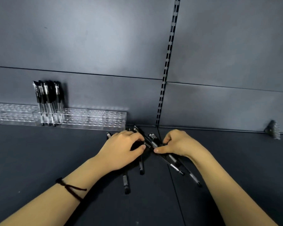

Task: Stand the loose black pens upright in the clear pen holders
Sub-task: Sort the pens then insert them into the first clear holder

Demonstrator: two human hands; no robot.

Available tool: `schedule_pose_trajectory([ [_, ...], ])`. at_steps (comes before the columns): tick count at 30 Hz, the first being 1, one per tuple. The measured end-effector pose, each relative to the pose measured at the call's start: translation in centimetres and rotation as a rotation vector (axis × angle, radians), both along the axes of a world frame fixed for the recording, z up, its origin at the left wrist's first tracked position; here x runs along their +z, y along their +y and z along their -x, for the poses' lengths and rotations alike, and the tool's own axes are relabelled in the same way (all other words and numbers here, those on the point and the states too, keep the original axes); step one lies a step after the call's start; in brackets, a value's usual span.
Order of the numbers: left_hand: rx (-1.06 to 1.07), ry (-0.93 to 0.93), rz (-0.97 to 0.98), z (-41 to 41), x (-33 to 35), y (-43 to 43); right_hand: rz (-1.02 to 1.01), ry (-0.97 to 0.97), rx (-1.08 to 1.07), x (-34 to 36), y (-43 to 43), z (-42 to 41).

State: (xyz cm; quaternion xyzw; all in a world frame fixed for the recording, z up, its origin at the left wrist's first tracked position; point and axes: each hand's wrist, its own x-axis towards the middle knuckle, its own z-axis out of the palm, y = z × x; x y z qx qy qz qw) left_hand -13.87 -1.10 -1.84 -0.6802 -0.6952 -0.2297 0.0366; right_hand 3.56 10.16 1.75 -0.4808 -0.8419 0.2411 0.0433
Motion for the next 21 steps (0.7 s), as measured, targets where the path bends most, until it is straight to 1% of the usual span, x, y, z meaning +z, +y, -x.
schedule_pose_trajectory([
  [4, -0.041, -0.071, 0.011, -0.4, -0.3, -0.2, 0.121, 0.095, 0.052, -0.4, 0.7, 0.3],
  [6, -0.036, -0.109, 0.014, -0.3, -0.3, -0.1, 0.146, 0.139, 0.06, -0.6, 1.1, 0.3],
  [12, 0.012, -0.193, -0.021, 0.0, -0.5, 0.1, 0.265, 0.438, 0.028, -1.2, 1.5, 0.1],
  [14, 0.022, -0.264, -0.052, -0.1, -0.5, 0.1, 0.299, 0.539, 0.012, -1.2, 1.4, 0.3],
  [16, 0.037, -0.409, -0.101, -0.3, -0.2, 0.2, 0.345, 0.657, 0.017, -0.9, 0.9, 0.5],
  [18, 0.058, -0.63, -0.131, -0.4, 0.1, 0.2, 0.424, 0.771, 0.061, -0.5, -0.1, 0.9],
  [19, 0.051, -0.778, -0.134, -0.3, 0.3, 0.3, 0.456, 0.797, 0.11, -0.4, -0.7, 1.2],
  [21, -0.007, -1.041, -0.145, -0.3, 0.6, 0.3, 0.491, 0.776, 0.229, -0.3, -2.0, 1.7],
])
